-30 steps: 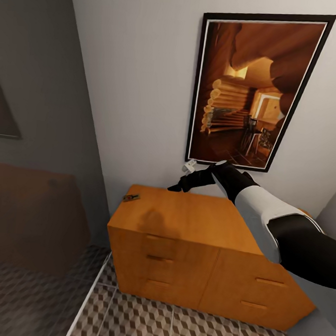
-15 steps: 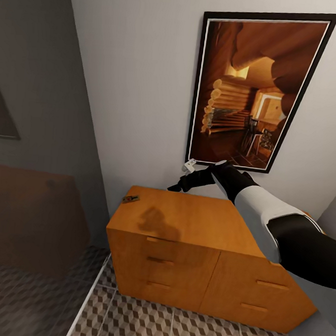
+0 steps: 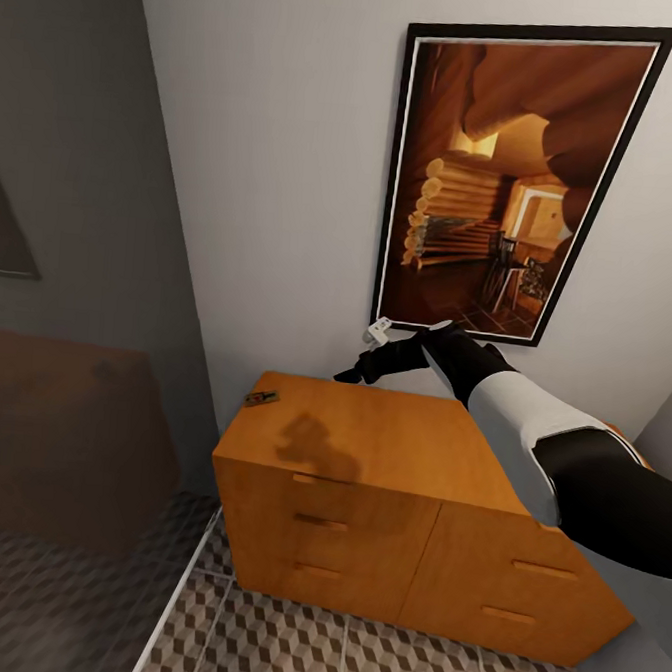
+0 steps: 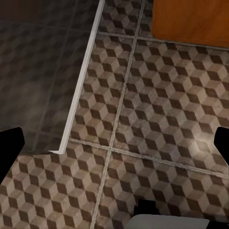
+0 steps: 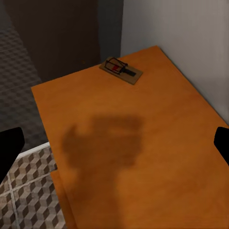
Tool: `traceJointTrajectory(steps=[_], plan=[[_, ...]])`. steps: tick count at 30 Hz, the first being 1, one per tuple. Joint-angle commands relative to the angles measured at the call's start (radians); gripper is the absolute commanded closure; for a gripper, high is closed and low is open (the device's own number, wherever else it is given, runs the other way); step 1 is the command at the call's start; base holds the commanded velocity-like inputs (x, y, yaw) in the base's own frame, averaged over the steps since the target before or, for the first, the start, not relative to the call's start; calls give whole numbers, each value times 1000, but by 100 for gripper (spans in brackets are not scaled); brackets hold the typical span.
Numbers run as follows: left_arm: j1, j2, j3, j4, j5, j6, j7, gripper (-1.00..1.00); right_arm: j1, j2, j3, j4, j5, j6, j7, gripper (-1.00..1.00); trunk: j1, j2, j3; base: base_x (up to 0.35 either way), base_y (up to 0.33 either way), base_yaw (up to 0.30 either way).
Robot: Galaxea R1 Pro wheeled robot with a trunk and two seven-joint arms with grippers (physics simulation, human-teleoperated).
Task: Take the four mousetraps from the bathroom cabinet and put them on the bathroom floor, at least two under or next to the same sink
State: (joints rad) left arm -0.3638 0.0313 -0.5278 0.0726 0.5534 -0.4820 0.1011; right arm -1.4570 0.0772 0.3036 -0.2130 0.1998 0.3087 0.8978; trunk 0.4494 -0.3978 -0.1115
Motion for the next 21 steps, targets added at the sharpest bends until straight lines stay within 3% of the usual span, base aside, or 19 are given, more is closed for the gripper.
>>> traceJointTrajectory(steps=[1, 21], plan=[[-1, -1, -8, 3, -1, -4, 5, -100, -1, 0, -5, -2, 7, 7, 4, -100, 1, -2, -2, 0, 0, 0], [-1, -1, -8, 3, -1, -4, 5, -100, -1, 2, -5, -2, 7, 7, 4, -100, 1, -2, -2, 0, 0, 0]])
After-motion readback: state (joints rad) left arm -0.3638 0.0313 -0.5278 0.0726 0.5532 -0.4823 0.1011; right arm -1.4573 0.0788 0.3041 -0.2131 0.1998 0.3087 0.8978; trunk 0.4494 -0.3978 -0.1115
